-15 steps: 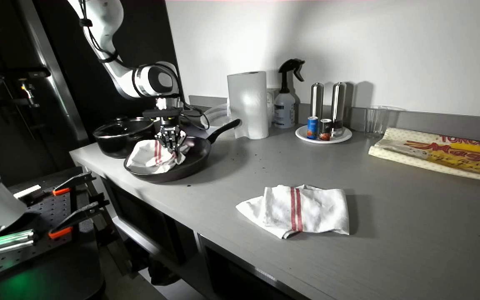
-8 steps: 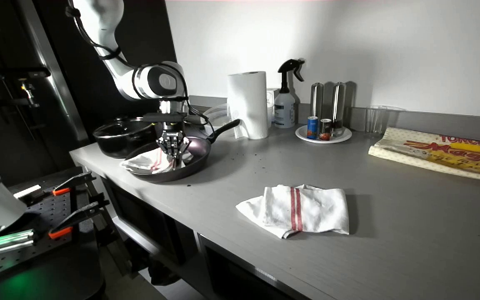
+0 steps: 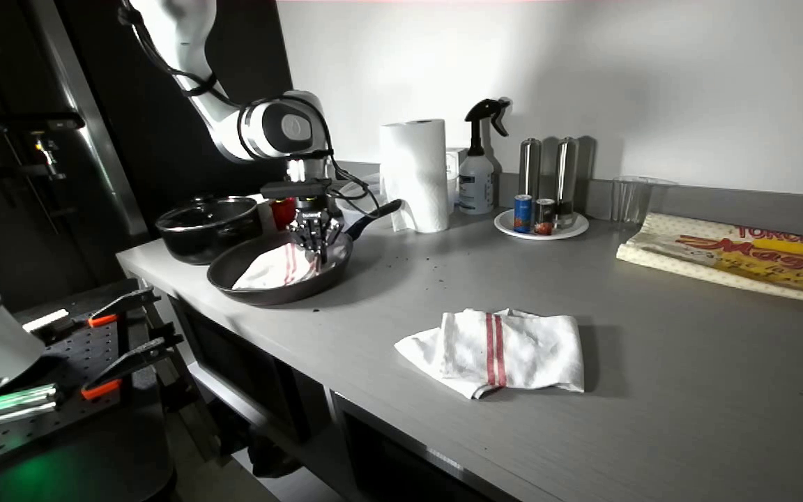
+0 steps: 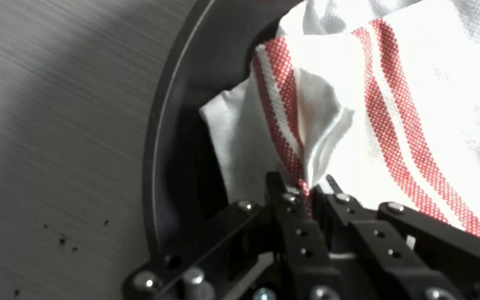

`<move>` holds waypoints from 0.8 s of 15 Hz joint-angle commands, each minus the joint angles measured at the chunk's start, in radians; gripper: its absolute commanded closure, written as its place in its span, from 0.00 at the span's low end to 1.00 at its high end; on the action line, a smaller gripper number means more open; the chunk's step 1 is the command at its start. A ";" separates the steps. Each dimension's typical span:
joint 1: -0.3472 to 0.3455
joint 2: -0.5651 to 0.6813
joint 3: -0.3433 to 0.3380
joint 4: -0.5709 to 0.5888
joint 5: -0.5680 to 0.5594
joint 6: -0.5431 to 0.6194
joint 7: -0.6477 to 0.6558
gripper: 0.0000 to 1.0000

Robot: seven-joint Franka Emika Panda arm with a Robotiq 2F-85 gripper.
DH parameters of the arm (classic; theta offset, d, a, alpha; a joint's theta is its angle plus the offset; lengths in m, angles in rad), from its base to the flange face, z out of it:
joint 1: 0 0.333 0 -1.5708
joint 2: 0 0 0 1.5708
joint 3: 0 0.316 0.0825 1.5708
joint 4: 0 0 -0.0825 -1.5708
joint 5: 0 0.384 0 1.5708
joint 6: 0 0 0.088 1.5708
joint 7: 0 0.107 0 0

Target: Use the left towel to wipe the pan

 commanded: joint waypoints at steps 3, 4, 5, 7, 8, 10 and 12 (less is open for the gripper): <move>0.051 0.041 -0.018 0.026 -0.016 0.014 0.040 0.97; 0.057 0.044 -0.012 0.020 -0.013 0.010 0.037 0.97; 0.062 0.047 -0.003 0.012 -0.007 0.003 0.031 0.97; 0.078 0.036 0.015 -0.027 -0.006 0.012 0.022 0.97; 0.084 0.022 0.026 -0.046 -0.004 0.013 0.015 0.97; 0.094 -0.008 0.054 -0.096 0.000 0.024 -0.001 0.97; 0.096 -0.036 0.093 -0.129 0.018 0.016 -0.026 0.97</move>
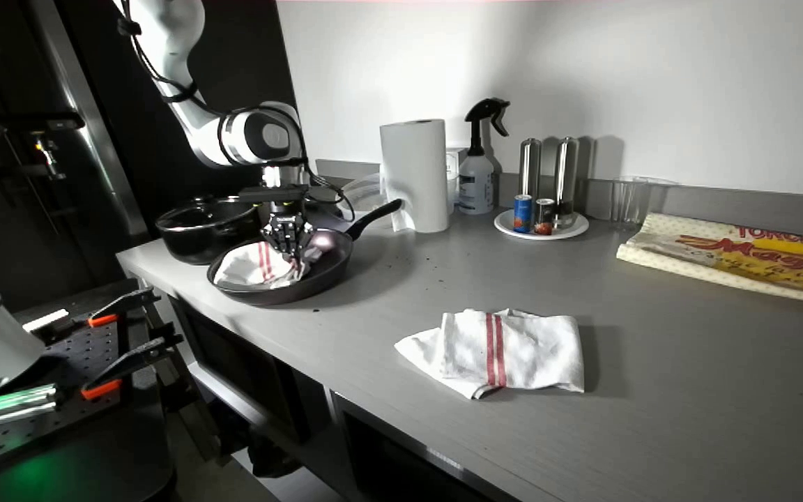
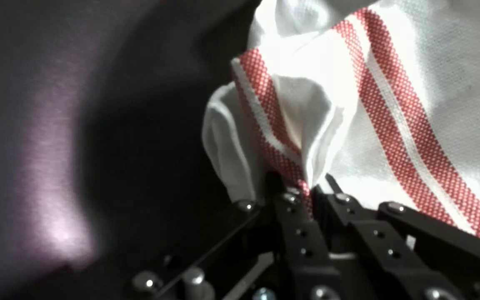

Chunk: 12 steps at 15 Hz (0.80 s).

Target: Use the left towel to wipe the pan

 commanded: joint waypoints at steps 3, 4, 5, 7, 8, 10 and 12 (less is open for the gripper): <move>0.014 -0.064 0.082 -0.114 0.030 0.016 -0.048 0.97; 0.016 -0.067 0.087 -0.118 0.030 0.016 -0.046 0.97; 0.017 -0.059 0.086 -0.101 0.031 0.006 -0.041 0.97; 0.018 -0.044 0.067 -0.065 0.024 0.005 -0.025 0.97; 0.015 -0.040 0.059 -0.051 0.025 0.002 -0.022 0.97; 0.009 -0.024 0.020 -0.011 0.008 0.024 0.000 0.97; -0.003 -0.006 -0.024 0.038 0.001 0.037 0.018 0.97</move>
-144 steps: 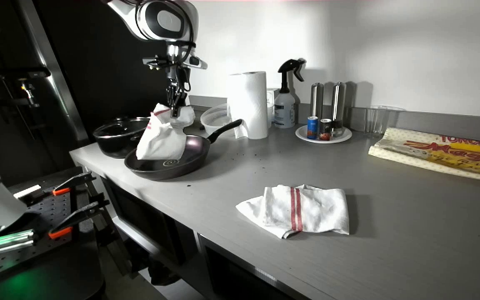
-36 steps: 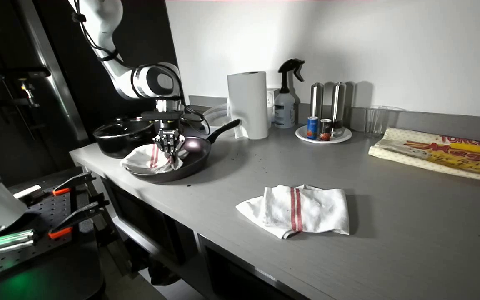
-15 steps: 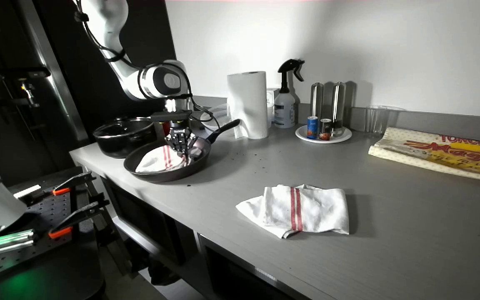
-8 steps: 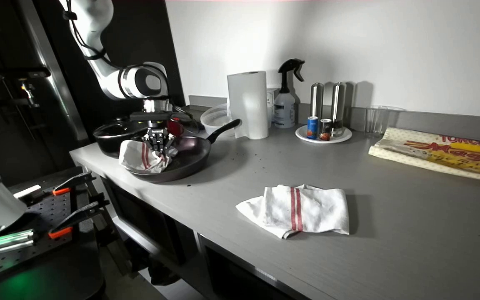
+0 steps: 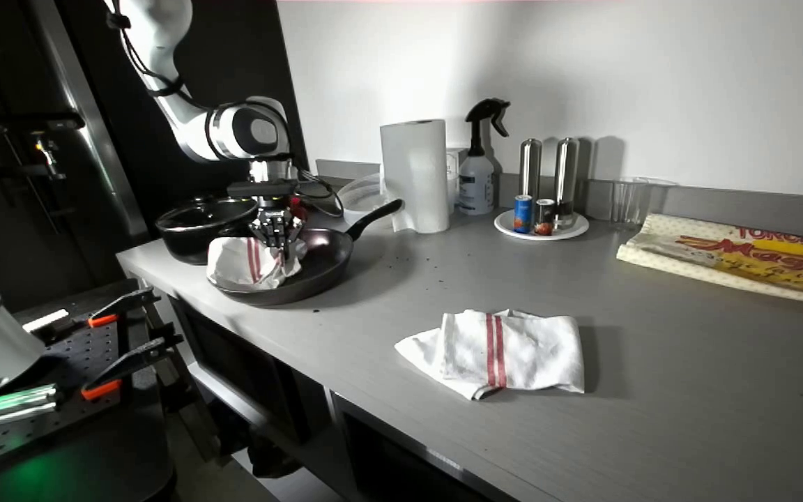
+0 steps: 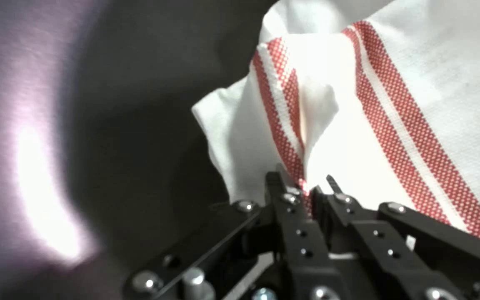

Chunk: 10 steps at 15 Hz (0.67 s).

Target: Use the left towel to wipe the pan

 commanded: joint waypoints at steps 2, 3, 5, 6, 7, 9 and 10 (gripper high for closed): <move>-0.032 0.046 -0.088 0.109 0.004 0.035 0.027 0.97; -0.046 0.052 -0.102 0.129 0.010 0.036 0.028 0.97; -0.073 0.043 -0.116 0.149 0.023 0.040 0.027 0.97; -0.084 0.034 -0.114 0.150 0.028 0.049 0.025 0.97; -0.101 0.004 -0.106 0.137 0.040 0.056 0.016 0.97; -0.126 -0.053 -0.086 0.108 0.071 0.065 0.000 0.97; -0.137 -0.077 -0.076 0.097 0.090 0.067 -0.011 0.97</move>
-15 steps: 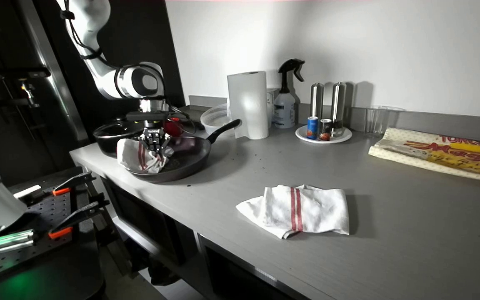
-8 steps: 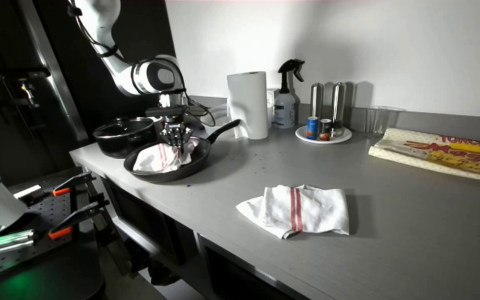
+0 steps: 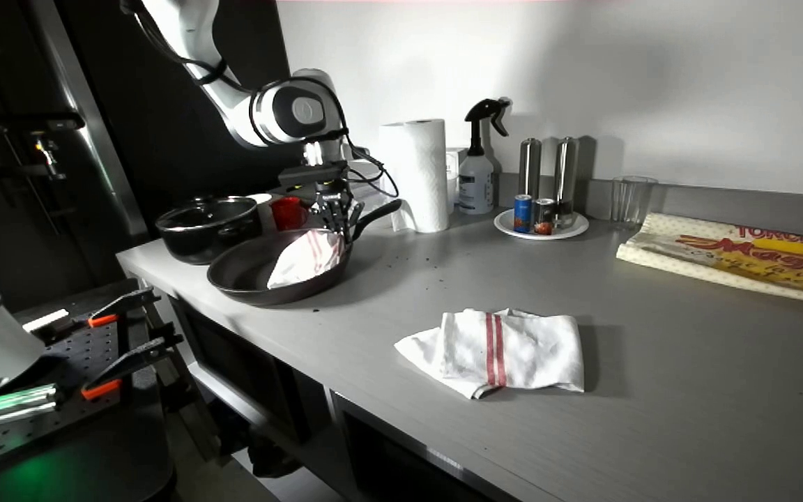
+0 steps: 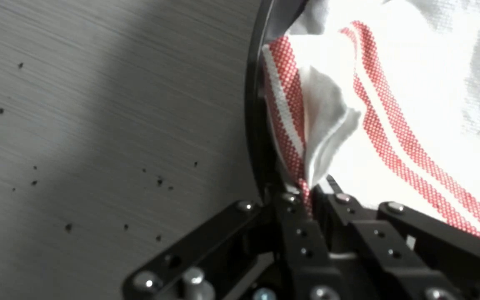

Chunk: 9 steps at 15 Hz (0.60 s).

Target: Use the left towel to wipe the pan

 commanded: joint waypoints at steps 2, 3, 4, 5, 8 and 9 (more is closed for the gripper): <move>-0.045 -0.157 0.053 -0.076 0.099 0.019 -0.052 0.97; -0.052 -0.195 0.056 -0.087 0.119 0.030 -0.053 0.97; -0.058 -0.219 0.061 -0.088 0.140 0.026 -0.059 0.97; -0.066 -0.246 0.060 -0.078 0.165 0.018 -0.056 0.97; -0.087 -0.300 0.043 -0.045 0.235 0.011 -0.049 0.97; -0.104 -0.317 0.036 -0.029 0.269 -0.001 -0.054 0.97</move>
